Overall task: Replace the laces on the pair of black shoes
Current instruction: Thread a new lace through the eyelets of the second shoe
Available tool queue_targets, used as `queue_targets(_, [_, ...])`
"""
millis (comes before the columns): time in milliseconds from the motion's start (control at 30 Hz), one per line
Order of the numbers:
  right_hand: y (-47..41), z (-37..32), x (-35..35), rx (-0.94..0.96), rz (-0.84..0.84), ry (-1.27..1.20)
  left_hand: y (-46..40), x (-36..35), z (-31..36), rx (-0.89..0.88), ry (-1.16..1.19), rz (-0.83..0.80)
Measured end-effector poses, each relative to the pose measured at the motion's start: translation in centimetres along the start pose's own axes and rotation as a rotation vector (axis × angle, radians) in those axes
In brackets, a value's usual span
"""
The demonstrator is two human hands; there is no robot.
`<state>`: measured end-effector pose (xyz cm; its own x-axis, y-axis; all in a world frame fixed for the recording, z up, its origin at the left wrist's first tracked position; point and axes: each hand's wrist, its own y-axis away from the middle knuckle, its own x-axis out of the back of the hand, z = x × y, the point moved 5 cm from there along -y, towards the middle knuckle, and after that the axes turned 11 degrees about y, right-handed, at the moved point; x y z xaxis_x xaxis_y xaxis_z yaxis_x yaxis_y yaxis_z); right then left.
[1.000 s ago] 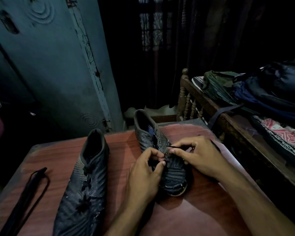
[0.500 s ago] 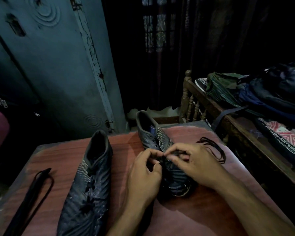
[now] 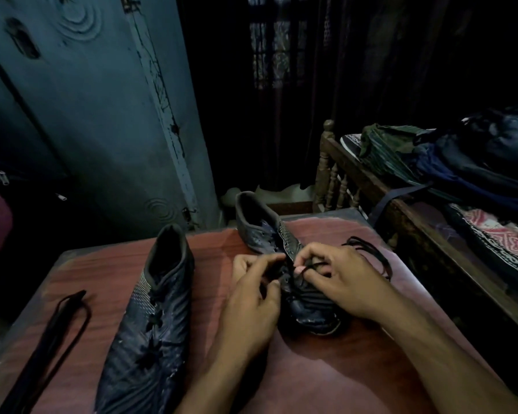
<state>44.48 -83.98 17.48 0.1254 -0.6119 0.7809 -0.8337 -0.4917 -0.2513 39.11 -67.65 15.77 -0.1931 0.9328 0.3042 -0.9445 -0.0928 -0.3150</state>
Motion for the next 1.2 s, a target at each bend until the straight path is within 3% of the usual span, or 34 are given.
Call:
queue_targets(300, [-0.3, 1.0, 0.0, -0.070, -0.037, -0.224, -0.1, -0.6, -0.2, -0.059, -0.169, -0.184])
queue_targets(500, [-0.1, 0.0, 0.6, -0.028, -0.046, -0.093, -0.3, -0.5, 0.1, -0.081, -0.227, -0.190])
queue_targets(700, [-0.2, 0.2, 0.4, 0.025, 0.054, 0.116, -0.3, 0.0, 0.3, -0.049, -0.252, -0.125])
queue_targets(1200, [-0.1, 0.0, -0.2, 0.151, 0.075, 0.283, -0.3, 0.3, 0.0, -0.041, -0.241, -0.123])
